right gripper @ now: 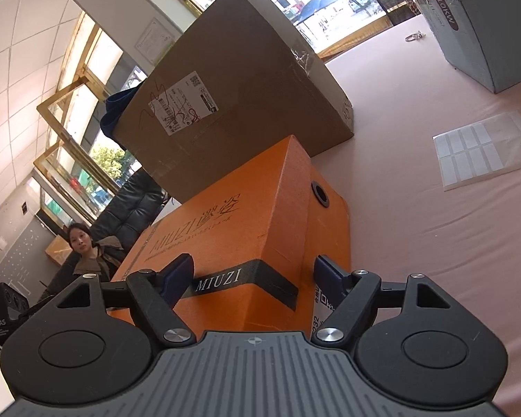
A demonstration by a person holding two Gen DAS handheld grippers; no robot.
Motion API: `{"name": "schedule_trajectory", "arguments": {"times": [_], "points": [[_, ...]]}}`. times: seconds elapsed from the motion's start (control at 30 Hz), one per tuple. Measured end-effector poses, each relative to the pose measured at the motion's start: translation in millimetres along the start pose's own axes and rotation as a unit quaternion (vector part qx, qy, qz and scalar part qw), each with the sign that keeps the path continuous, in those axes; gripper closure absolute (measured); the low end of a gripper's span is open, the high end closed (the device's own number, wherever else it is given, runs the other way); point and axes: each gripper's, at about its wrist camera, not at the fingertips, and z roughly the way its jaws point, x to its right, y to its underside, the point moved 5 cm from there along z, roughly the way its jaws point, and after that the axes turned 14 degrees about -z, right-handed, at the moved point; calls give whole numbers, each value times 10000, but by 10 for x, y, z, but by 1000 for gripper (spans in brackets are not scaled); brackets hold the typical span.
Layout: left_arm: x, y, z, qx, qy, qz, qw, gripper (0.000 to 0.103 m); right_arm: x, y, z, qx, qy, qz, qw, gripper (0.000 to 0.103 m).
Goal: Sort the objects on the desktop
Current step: 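Press the lid down onto the box rim with the right gripper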
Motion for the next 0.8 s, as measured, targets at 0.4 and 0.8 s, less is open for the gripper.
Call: {"name": "schedule_trajectory", "arguments": {"times": [0.4,0.8], "points": [[55,-17,107,164,-50,13,9999,1,-164,-113,123,-381,371,-53,9986,48],[-998,-289,-667,859,-694,-620,9919,4,-1161,6,1028,-889,-405,-646,9931,50]]}}
